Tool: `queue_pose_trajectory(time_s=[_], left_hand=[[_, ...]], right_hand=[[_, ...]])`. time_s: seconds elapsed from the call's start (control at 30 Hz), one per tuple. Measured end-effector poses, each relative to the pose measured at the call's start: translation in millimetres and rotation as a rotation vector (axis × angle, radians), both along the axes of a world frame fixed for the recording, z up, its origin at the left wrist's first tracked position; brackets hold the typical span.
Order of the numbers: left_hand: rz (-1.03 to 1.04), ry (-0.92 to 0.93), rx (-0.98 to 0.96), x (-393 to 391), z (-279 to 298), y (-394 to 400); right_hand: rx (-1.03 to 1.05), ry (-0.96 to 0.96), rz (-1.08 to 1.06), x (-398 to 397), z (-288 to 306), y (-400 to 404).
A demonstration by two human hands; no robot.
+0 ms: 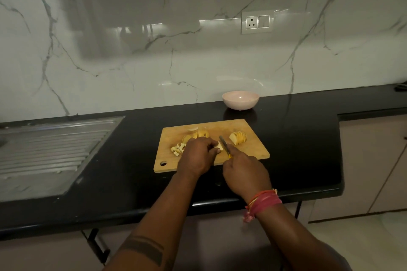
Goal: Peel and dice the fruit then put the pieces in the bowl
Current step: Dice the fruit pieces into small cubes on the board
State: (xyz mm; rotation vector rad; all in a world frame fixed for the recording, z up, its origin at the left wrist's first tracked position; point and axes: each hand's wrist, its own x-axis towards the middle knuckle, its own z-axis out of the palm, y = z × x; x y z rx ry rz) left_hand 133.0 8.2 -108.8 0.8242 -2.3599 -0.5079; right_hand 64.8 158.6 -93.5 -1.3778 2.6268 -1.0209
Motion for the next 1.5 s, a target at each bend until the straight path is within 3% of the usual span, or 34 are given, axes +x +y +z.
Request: queue_pose_trajectory(time_s=[1.07, 1.27, 1.5], left_hand=[[-0.001, 0.007, -0.091, -1.5, 2.0, 6.8], [-0.004, 0.001, -0.094, -1.9, 1.5, 7.9], [0.013, -0.158, -0.147, -3.2, -1.9, 6.9]], right_hand=[[0.201, 0.206, 0.025, 11.9, -0.3, 4.3], [0.188, 0.164, 0.037, 13.3, -1.2, 11.2], [0.139, 0.152, 0.063, 10.6, -4.4, 15.4]])
